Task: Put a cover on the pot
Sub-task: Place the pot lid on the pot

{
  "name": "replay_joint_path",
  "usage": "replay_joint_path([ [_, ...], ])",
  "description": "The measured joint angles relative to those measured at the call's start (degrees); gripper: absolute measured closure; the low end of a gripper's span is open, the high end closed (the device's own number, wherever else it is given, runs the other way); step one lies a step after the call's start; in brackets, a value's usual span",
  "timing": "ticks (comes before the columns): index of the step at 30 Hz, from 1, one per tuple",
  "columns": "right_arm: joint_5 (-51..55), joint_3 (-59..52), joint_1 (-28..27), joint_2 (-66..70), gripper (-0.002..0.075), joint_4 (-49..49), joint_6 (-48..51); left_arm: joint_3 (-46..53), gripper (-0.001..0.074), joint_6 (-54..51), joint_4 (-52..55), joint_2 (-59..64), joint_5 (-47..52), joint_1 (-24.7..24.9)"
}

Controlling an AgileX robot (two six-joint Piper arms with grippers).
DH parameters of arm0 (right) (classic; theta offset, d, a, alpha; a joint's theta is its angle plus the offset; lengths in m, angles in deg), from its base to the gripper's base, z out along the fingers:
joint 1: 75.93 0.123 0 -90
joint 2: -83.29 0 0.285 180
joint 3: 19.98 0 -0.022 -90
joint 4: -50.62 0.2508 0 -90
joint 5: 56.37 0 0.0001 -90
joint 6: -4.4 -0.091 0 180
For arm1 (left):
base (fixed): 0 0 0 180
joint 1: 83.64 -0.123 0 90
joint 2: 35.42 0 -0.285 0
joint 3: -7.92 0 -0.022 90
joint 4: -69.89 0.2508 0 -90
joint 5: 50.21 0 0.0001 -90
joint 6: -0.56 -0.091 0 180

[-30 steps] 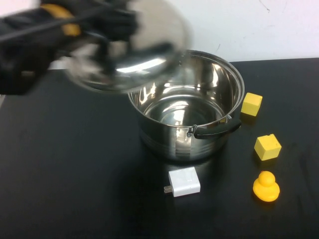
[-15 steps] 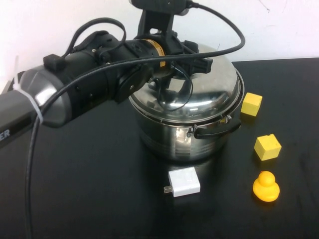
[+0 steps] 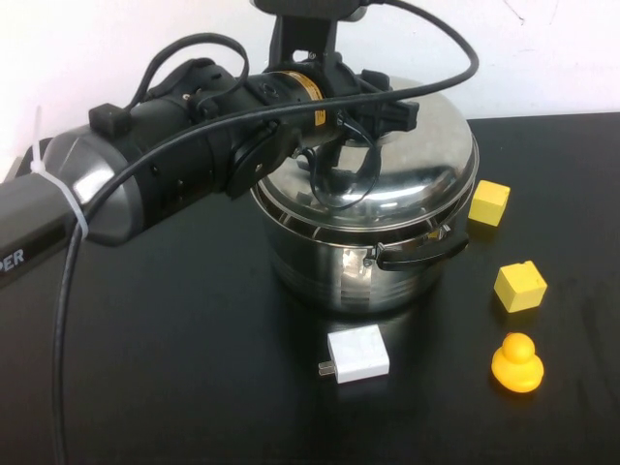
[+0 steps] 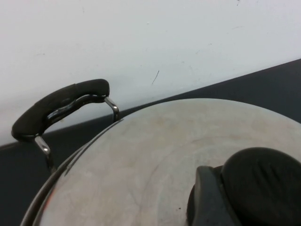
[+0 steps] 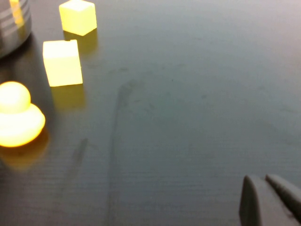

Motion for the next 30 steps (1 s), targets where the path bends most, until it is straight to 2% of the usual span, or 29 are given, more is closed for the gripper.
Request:
replay_joint_path([
  [30, 0.0, 0.0, 0.0, 0.0, 0.0728, 0.0, 0.0, -0.3, 0.0403, 0.4, 3.1, 2.2, 1.0, 0.0],
])
